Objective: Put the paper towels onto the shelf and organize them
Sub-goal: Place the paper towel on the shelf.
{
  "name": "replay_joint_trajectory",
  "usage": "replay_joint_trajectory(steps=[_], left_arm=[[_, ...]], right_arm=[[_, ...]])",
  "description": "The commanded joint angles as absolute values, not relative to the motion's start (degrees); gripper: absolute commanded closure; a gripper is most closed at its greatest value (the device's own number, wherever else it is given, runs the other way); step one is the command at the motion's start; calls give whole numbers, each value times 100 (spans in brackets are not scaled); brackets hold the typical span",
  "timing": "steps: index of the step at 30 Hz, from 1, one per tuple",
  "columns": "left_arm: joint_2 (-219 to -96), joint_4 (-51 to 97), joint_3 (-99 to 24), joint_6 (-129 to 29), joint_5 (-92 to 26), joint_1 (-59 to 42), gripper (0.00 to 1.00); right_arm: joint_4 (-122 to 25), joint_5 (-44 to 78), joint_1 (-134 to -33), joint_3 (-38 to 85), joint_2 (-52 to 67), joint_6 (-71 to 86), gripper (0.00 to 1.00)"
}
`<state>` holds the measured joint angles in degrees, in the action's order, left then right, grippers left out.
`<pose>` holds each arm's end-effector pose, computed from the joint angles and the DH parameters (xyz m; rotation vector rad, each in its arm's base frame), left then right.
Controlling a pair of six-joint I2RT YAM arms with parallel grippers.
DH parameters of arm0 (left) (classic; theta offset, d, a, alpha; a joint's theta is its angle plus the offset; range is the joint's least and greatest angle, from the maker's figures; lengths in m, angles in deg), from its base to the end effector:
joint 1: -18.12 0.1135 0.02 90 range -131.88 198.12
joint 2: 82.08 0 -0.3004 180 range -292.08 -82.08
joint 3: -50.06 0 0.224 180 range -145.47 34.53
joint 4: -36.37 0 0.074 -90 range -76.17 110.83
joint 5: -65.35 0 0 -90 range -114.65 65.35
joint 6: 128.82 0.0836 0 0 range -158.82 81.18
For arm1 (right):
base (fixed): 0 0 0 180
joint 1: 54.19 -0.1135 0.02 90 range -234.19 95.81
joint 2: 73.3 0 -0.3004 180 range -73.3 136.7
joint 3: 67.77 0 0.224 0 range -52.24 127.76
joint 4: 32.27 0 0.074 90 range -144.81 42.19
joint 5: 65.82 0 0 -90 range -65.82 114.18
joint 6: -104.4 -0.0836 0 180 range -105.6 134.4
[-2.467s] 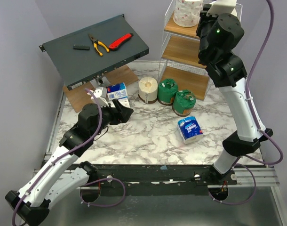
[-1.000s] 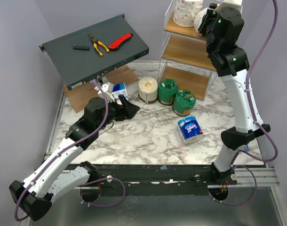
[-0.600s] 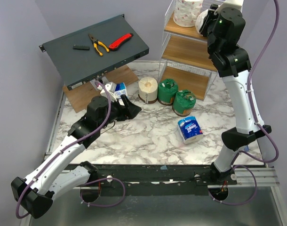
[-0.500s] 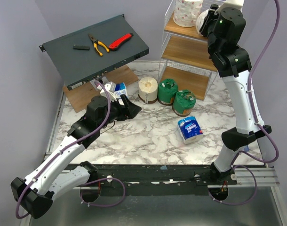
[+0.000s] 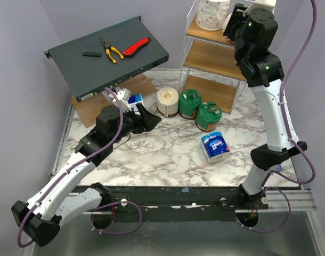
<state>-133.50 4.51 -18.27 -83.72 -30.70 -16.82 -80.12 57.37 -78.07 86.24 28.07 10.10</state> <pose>0.1579 -0.1211 0.3730 -0.0912 1.9669 -1.0494 0.3464 0.1033 0.5981 0.2132 1.4857 -0.0348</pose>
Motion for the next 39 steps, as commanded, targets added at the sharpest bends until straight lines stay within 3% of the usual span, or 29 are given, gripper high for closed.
replay_joint_trajectory(steps=[1,7,11,15,23,39], left_arm=[[-13394,554,-1970,-8416,-3223,-1686,25],[-13370,516,-1970,-8368,-3188,-1686,25],[-13379,517,-2001,-8346,-3126,-1683,25],[-13478,557,-2133,-8355,-3148,-1686,25],[-13620,566,-2245,-8417,-3215,-1704,25],[-13562,527,-2070,-8428,-3143,-1713,25]], right_arm=[[-7770,5875,-7765,8721,2935,1099,43],[-7649,5908,-7761,8815,3054,1082,41],[-7470,5888,-7765,8846,3033,1020,50],[-7311,5911,-7766,9005,3093,1077,51],[-7267,5932,-7749,8933,3182,1089,32],[-6851,5784,-7616,9047,3391,959,25]])
